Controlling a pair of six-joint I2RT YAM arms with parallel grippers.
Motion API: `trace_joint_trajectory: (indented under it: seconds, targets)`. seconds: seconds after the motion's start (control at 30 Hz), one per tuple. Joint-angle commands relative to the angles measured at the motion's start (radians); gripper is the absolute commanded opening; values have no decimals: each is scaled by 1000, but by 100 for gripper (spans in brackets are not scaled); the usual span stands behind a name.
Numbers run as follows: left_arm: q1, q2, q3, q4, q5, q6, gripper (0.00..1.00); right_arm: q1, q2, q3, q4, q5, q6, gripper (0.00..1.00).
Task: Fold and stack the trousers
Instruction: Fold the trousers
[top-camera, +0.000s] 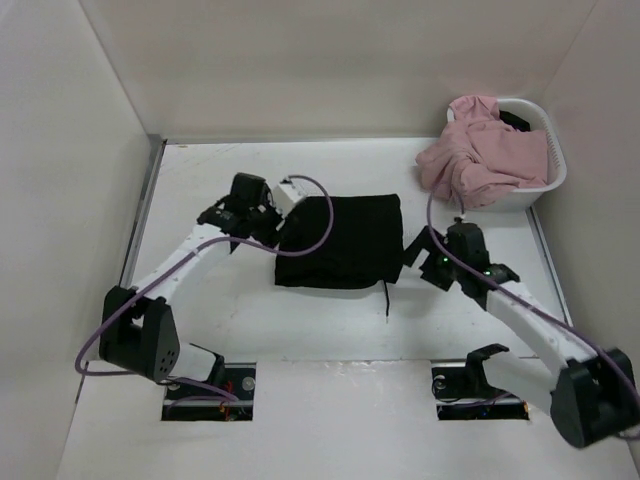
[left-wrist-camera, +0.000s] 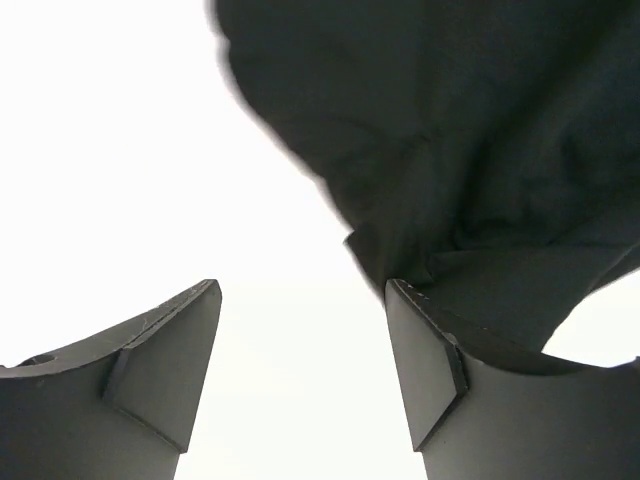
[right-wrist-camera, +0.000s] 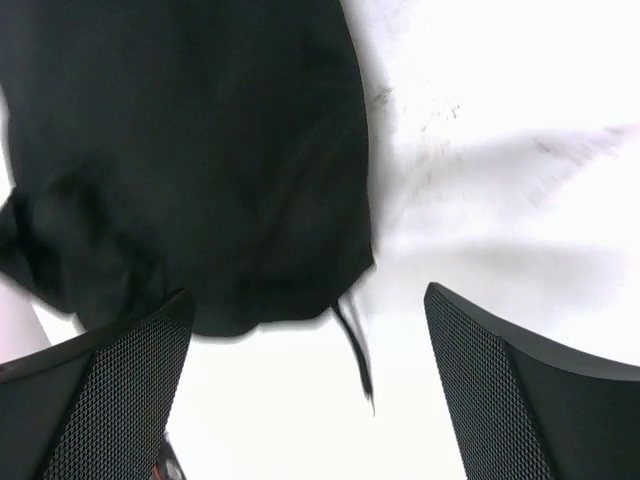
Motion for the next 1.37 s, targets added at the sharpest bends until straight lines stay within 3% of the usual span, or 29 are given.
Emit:
trace_joint_trajectory:
  seconds: [0.0,0.13,0.23,0.4,0.57,0.67,0.83,1.33]
  targets:
    - [91,-107,176,-18,-19,-66,66,-65,-214,144,-245,74,-135,100]
    - [289,-133,277,-68,-2,-192,71,-209,-216,371,-579,100,-354,100]
    - [392,-140,308,-159,18,-253,71,-278,-141,477,-716,138,-450,100]
    - [550,-214,256,-189,79,-321,71,-247,-87,569,-746,287,-443,100]
    - [857,-222,225,-144,128,-410,71,-359,-36,603,-778,303,-436,100]
    - [949,-194,218,-160,162,-437,69,-410,-90,585,-744,289,-439,100]
    - [952,-199,190,-172,153,-405,69,-419,-127,560,-730,295,-459,100]
    - [773,-243,165,-163,49,-333,70,-419,-179,545,-698,305,-470,100]
